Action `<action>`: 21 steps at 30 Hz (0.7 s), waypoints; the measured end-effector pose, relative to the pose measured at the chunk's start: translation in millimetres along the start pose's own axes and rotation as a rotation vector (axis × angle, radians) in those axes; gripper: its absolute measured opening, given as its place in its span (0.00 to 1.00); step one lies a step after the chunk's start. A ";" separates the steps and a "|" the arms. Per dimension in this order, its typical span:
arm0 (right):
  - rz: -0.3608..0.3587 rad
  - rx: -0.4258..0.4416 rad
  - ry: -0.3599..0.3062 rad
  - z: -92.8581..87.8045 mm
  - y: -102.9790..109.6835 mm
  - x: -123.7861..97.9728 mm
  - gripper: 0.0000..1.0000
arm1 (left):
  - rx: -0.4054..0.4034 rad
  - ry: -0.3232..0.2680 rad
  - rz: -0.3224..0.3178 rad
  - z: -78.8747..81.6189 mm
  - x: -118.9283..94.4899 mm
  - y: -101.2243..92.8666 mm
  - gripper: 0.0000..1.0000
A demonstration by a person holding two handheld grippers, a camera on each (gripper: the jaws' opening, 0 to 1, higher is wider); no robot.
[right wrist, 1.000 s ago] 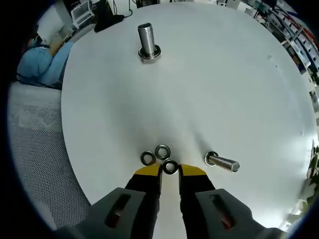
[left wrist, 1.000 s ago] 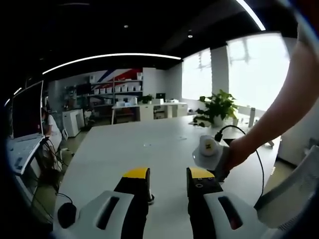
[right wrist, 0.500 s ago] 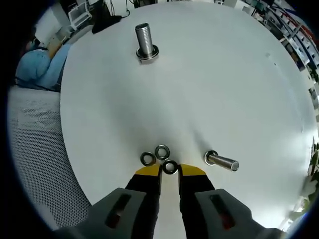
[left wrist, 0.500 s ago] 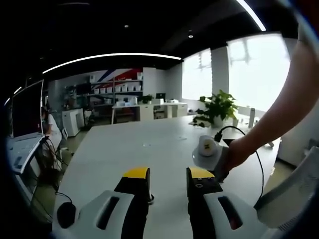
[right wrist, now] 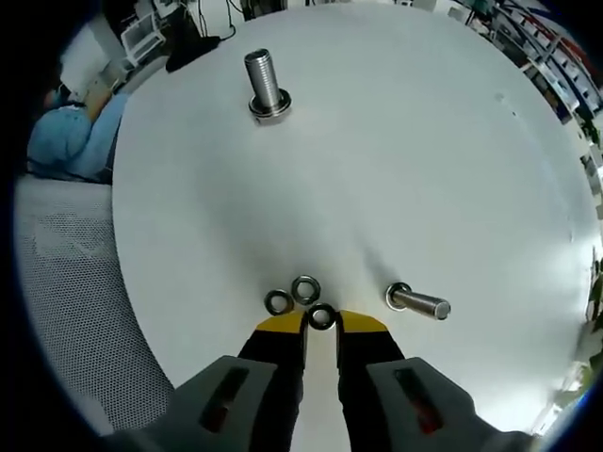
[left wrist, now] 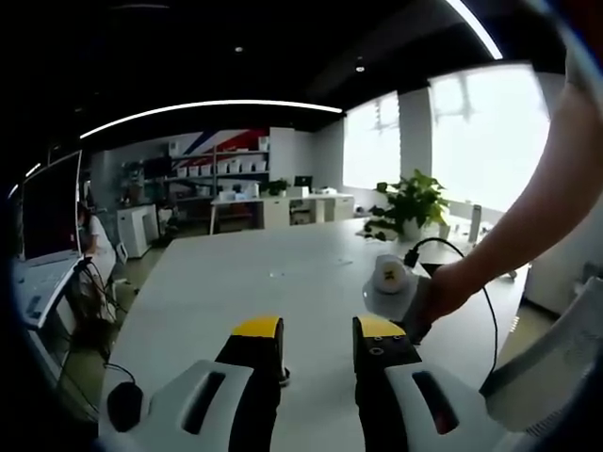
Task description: Place the washer onto the threaded stud by aligning its center hole with the stud, sliding it down to the base, and recovering from edge contact or off-axis alignment until the washer reaches the visible bottom stop.
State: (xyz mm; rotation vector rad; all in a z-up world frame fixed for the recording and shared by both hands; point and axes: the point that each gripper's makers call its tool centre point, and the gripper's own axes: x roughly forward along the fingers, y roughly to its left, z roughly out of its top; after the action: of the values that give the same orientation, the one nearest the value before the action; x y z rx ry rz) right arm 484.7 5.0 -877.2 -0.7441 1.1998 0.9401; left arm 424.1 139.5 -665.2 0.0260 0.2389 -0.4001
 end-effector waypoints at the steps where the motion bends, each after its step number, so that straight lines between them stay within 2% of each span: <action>1: -0.001 -0.005 0.000 0.1 0.3 -0.2 0.13 | 0.000 -0.001 0.001 0.2 -0.3 0.2 0.28; 14: -0.005 -0.010 -0.016 2.6 -0.7 -4.7 0.13 | 0.000 0.003 0.001 -0.8 -0.1 0.5 0.28; 21: -0.008 -0.001 -0.011 -2.8 -6.6 -8.5 0.13 | 0.000 0.005 0.001 -1.0 0.1 0.3 0.28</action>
State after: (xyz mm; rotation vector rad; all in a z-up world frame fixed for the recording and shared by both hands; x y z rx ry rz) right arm 488.7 -2.1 -869.5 -0.7431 1.1864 0.9367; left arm 424.0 139.8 -666.2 0.0267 0.2436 -0.3988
